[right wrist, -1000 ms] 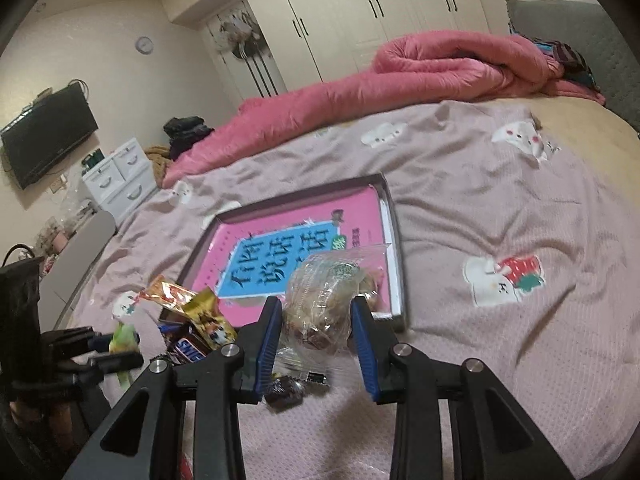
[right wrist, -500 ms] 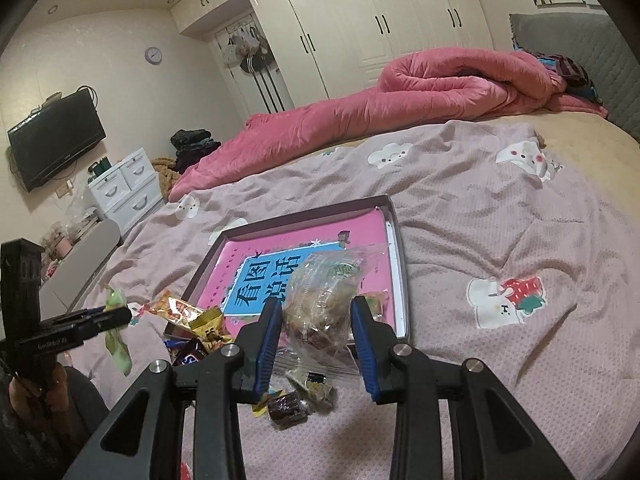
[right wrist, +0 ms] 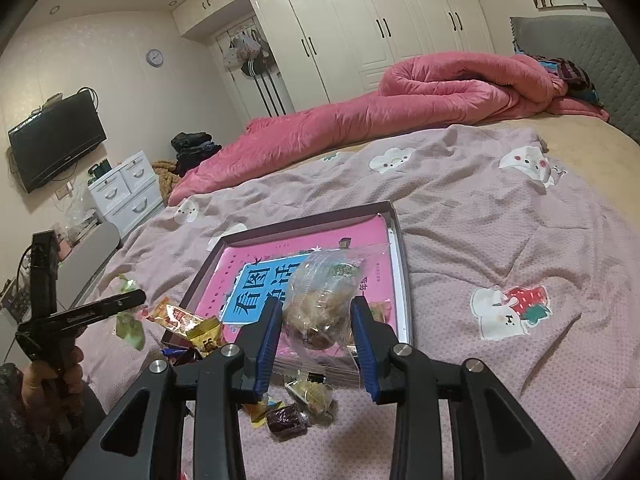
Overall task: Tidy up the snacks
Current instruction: 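Lift both held bags and carry them over the tray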
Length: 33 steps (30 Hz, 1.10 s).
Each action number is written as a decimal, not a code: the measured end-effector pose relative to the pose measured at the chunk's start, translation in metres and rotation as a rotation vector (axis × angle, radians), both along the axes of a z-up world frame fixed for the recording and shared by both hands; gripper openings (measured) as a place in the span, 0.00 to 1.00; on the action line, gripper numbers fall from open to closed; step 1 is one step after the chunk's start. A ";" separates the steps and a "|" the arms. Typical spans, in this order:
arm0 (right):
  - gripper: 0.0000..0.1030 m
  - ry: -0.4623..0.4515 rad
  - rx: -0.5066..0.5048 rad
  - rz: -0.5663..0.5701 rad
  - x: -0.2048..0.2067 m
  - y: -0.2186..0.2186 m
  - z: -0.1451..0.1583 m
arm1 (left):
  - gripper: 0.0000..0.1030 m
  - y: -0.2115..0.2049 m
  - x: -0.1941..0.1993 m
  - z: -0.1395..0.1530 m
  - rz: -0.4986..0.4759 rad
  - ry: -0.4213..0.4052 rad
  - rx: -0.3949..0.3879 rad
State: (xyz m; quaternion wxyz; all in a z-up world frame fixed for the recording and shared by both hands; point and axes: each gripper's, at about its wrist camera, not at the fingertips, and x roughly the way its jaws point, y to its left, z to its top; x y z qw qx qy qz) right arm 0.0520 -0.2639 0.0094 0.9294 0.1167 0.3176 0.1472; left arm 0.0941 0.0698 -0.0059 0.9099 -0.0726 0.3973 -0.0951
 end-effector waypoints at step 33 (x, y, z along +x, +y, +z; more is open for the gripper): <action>0.35 0.027 0.009 -0.009 0.034 0.000 -0.016 | 0.38 -0.035 0.046 -0.033 -0.083 0.029 -0.023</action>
